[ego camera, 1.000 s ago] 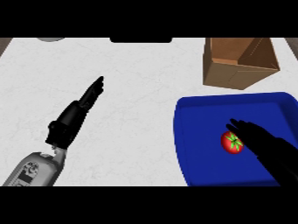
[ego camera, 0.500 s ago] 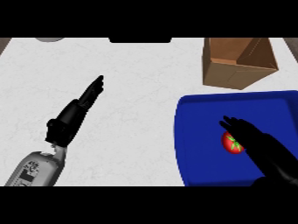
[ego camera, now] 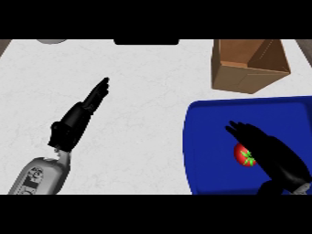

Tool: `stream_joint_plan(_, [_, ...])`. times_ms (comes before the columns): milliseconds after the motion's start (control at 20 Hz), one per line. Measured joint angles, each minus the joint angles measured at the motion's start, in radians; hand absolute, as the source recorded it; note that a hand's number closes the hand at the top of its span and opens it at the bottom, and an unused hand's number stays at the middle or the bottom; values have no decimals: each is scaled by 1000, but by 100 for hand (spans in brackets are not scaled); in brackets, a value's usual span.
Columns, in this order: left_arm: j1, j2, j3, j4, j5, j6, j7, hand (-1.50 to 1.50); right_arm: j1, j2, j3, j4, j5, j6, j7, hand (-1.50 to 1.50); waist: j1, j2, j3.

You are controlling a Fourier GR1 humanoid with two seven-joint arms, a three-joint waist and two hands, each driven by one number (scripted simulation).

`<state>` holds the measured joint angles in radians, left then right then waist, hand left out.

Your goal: Pick the tomato from the tray and place it in the cardboard box

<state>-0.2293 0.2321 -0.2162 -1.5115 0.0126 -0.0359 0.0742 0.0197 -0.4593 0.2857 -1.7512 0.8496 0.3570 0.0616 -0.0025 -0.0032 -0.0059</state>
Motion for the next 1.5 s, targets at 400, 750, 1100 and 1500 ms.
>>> stream_joint_plan(400, [32,-45,7,-56,-47,-16,37,0,-45,42,-31,91,59,21,-43,-150,2,-2,-3])
stream_joint_plan(750, [19,-57,44,-20,-59,-47,13,0,-36,70,-31,149,129,-32,-82,-150,3,-5,-7])
stream_joint_plan(1100, [36,-77,47,-9,-86,-58,-11,0,-60,77,-53,227,183,-69,-116,150,5,-7,-9])
stream_joint_plan(1500, [33,-71,81,-22,-76,-92,-2,0,-69,97,-40,261,246,-113,-155,150,3,-8,-12])
